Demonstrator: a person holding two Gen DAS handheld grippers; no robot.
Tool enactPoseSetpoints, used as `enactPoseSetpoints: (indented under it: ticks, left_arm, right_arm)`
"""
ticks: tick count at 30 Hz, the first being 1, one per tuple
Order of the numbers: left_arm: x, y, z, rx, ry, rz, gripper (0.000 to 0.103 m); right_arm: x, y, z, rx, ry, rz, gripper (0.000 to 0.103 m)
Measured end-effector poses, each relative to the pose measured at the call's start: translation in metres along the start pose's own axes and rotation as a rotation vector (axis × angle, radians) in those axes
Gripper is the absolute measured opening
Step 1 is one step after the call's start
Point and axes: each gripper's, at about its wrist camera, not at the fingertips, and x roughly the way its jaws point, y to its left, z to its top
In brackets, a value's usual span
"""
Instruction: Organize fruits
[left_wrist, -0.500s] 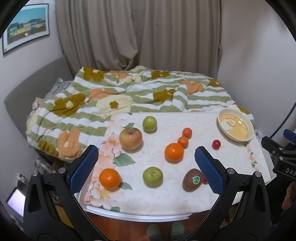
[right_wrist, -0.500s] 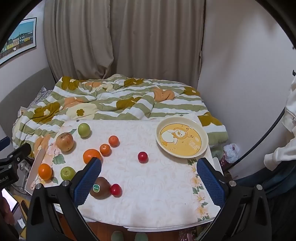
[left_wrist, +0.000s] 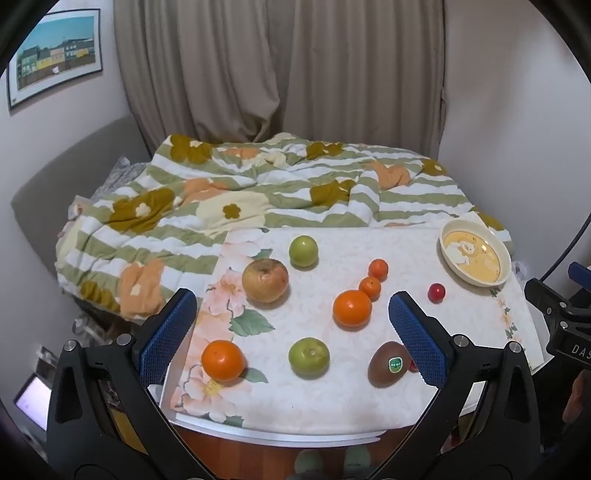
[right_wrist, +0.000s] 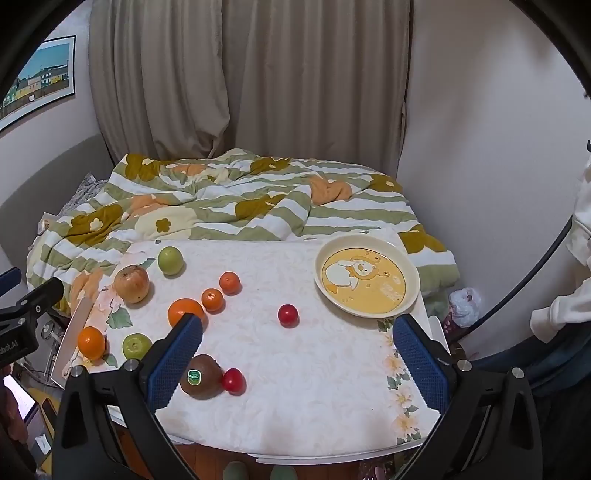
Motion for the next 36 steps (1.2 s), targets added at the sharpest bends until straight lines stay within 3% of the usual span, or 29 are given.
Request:
enactPoseSetpoints:
  ticks: [36]
  left_arm:
    - [-0.0053, 0.0082, 0.0023, -0.024, -0.010, 0.018, 0.103]
  right_arm:
    - [-0.0025, 0.0015, -0.0022, 0.005, -0.014, 0.010, 0.103]
